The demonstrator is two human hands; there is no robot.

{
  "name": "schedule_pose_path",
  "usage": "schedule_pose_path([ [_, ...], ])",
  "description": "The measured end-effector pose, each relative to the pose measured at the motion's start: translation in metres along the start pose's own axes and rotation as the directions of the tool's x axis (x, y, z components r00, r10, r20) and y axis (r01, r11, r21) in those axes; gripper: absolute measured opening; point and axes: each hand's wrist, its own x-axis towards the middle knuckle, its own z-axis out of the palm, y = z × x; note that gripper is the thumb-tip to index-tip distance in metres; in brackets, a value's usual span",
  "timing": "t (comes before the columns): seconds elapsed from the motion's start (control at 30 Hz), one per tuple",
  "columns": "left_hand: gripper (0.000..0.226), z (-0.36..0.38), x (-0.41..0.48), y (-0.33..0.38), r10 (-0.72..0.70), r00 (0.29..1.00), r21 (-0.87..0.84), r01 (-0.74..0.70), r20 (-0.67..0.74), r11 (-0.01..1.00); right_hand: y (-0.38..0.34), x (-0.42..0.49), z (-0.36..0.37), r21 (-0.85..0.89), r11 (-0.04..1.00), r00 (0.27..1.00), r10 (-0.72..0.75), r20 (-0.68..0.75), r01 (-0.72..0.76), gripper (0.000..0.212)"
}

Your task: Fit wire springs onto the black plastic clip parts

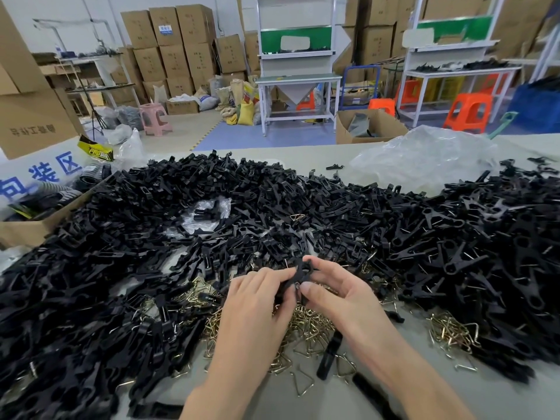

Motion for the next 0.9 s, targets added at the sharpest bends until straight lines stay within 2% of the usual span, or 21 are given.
schedule_pose_path([
  [0.2,0.033,-0.006,-0.003,0.001,-0.078,0.993,-0.177,0.092,0.084,0.980,-0.001,0.001,-0.003,0.071,0.997,1.000,0.025,0.009,-0.025,0.037],
  [0.3,0.018,-0.007,-0.002,-0.001,-0.142,0.977,-0.250,0.178,0.157,0.952,0.000,0.001,-0.004,0.135,0.990,0.998,0.039,0.056,-0.046,0.038],
  [0.4,0.015,-0.008,-0.001,-0.003,-0.171,0.973,-0.308,0.211,0.153,0.928,-0.001,0.000,-0.008,0.127,0.990,0.990,0.041,0.137,-0.059,0.036],
  [0.47,0.023,-0.009,-0.001,-0.002,-0.169,0.974,-0.368,0.215,0.153,0.904,-0.002,0.001,-0.012,0.085,0.994,0.983,0.052,0.177,-0.068,0.039],
  [0.57,0.041,-0.012,0.000,-0.002,-0.117,0.964,-0.430,0.213,0.238,0.878,-0.005,0.001,-0.019,-0.040,0.997,0.977,0.075,0.201,-0.069,0.046],
  [0.67,0.038,-0.014,-0.001,-0.003,-0.030,0.951,-0.398,0.158,0.309,0.904,-0.004,0.003,-0.026,-0.091,0.992,0.970,0.104,0.220,-0.086,0.052],
  [0.8,0.022,-0.013,-0.001,-0.002,-0.086,0.950,-0.398,0.207,0.301,0.893,-0.005,0.001,-0.028,-0.081,0.991,0.982,0.116,0.148,-0.105,0.063],
  [0.87,0.019,-0.011,-0.001,-0.004,-0.174,0.950,-0.413,0.271,0.258,0.870,-0.009,0.000,-0.026,-0.138,0.990,0.999,0.013,0.030,-0.009,0.046],
  [0.9,0.019,-0.011,-0.001,-0.006,-0.215,0.951,-0.419,0.292,0.221,0.860,-0.010,0.000,-0.025,-0.241,0.969,0.997,-0.063,-0.049,0.050,0.036],
])
